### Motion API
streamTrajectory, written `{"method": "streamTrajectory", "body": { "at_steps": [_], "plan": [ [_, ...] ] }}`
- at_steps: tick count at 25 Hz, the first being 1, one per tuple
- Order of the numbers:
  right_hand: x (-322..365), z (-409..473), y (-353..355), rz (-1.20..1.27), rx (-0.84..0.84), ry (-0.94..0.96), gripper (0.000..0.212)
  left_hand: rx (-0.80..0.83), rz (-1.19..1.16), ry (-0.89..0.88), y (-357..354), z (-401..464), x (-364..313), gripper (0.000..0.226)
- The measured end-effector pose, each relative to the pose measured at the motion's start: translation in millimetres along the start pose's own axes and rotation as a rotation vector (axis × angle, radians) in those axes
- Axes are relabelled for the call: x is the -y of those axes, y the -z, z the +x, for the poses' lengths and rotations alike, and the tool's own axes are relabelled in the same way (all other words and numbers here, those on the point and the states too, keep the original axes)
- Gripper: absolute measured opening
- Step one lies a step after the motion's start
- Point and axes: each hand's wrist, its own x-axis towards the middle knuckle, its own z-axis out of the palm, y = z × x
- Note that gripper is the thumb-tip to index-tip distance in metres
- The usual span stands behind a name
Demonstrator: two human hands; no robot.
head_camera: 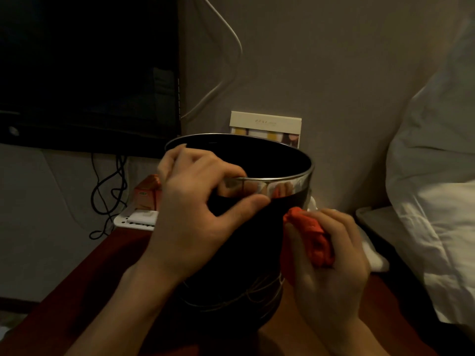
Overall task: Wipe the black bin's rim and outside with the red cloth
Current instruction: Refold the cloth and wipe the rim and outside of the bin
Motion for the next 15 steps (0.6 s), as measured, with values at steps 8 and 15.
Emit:
{"method": "streamTrajectory", "body": {
  "at_steps": [8,15],
  "plan": [
    [-25.6,-26.1,0.7,-0.084,0.154,0.056,0.025,-0.036,-0.025,0.018,0.3,2.5,5.9,0.022],
    [-23.2,-72.2,-19.1,-0.082,0.227,0.228,0.014,-0.053,-0.021,-0.002,-0.6,2.7,8.9,0.022]
  ]
}}
